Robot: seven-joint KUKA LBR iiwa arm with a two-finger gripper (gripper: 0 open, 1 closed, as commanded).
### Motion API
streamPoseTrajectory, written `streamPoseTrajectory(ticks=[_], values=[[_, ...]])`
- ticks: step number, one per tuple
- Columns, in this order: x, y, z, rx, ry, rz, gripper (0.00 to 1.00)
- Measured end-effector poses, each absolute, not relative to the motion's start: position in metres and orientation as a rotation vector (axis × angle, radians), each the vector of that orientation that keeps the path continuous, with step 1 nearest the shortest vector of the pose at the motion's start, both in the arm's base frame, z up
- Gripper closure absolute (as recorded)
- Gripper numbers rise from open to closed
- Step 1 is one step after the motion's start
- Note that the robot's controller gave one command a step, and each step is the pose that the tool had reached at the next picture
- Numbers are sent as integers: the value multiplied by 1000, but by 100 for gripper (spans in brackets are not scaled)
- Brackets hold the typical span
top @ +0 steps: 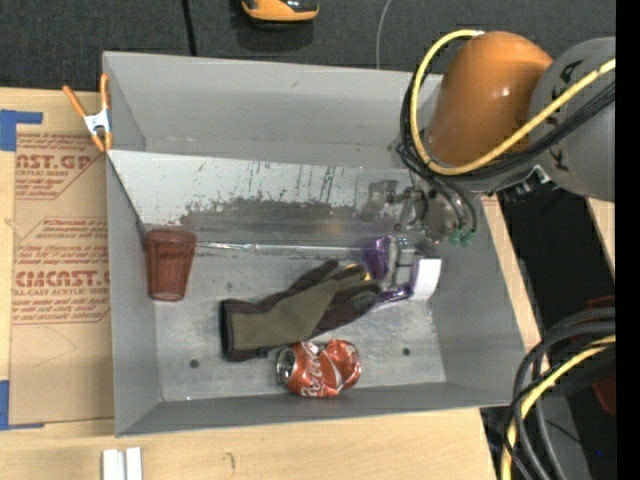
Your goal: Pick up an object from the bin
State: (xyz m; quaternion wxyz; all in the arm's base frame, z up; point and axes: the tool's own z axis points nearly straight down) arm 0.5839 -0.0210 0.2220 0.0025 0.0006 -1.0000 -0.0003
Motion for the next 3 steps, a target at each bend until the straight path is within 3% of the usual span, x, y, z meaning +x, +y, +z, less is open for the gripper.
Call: streamPoseTrajectory(ticks=[1, 2, 3], values=[[585, -21, 227, 2, -3145, 0, 0], [589, -15, 155, 124, -3146, 1, 0], [588, -10, 118, 163, -3136, 0, 0]])
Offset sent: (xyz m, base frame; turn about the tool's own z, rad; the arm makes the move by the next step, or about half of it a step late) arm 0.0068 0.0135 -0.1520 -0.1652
